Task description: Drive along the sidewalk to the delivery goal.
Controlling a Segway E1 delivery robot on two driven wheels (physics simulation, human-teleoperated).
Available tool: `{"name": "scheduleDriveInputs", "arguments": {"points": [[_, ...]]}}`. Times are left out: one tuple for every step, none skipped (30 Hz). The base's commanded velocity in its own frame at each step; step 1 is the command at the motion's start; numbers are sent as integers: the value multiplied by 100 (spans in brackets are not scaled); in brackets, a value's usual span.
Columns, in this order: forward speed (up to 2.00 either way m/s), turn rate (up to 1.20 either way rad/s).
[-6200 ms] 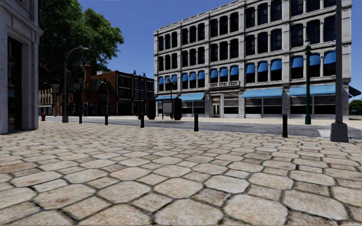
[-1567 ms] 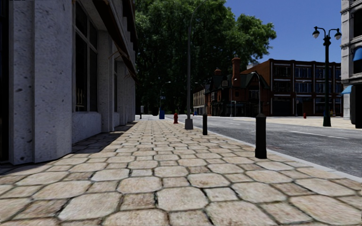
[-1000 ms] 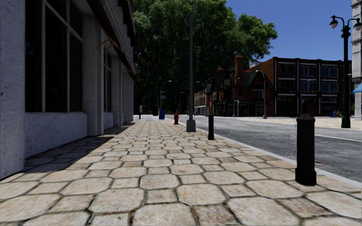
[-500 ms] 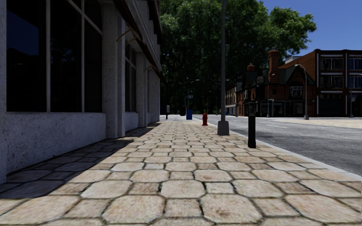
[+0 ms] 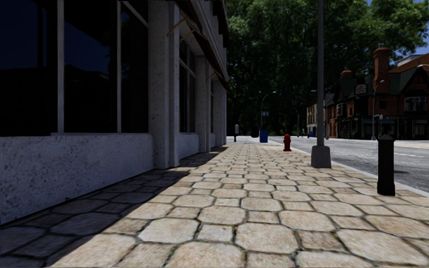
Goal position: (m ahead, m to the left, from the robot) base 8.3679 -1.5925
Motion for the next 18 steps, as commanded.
{"name": "scheduleDriveInputs", "arguments": {"points": [[199,46],[199,46],[199,46],[199,46],[199,46],[199,43],[199,0],[199,0],[199,0],[199,0],[199,0],[199,0],[199,0],[199,0],[199,0],[199,0],[199,0],[199,0]]}}
